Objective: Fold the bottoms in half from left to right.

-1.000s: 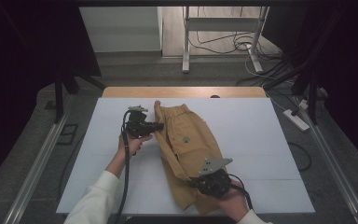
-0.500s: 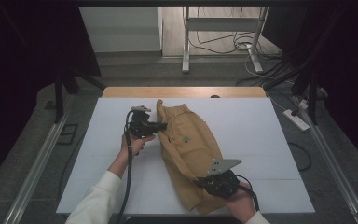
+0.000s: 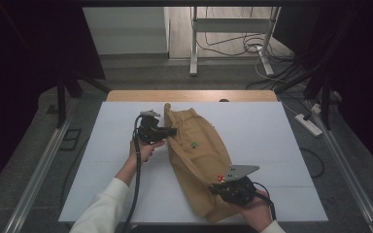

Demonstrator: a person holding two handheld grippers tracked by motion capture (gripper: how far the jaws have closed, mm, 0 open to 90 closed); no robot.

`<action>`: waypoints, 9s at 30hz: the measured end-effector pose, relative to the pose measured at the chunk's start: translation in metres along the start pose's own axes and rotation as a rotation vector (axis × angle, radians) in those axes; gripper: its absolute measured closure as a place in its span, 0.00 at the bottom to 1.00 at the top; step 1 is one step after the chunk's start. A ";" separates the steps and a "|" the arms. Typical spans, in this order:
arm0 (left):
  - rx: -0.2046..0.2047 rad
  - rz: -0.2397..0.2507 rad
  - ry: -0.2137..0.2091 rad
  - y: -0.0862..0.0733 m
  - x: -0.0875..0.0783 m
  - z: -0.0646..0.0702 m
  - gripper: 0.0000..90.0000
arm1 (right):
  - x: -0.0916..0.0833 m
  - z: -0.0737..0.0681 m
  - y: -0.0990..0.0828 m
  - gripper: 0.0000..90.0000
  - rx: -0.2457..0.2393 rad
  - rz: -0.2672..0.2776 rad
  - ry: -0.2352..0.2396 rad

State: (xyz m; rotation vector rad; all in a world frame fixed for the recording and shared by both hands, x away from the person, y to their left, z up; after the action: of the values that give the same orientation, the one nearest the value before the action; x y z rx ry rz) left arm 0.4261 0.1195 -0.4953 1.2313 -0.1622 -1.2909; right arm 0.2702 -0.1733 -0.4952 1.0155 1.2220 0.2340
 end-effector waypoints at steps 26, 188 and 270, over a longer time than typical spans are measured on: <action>0.029 -0.047 0.008 0.018 0.018 0.014 0.92 | -0.021 0.011 -0.009 0.95 0.019 0.015 -0.047; 0.087 -0.105 0.033 -0.082 -0.031 0.053 0.34 | 0.041 0.111 0.010 0.48 0.145 -0.053 -0.262; 0.082 -0.126 0.083 -0.082 -0.036 0.039 0.30 | 0.078 0.000 0.016 0.32 -0.160 -0.278 -0.080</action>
State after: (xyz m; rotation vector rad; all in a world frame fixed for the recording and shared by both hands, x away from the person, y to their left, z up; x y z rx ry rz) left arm 0.3349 0.1415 -0.5218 1.3804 -0.0793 -1.3502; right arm 0.3049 -0.1141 -0.5355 0.7010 1.2351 0.0710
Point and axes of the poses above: each handheld gripper's, and its own axes: x roughly forward along the jaws, y roughly out of its top, z roughly to its right, the point moved 2 cm from there along x, roughly forward along the jaws, and after that the axes turned 6 degrees about -y, right-handed, at the moved point
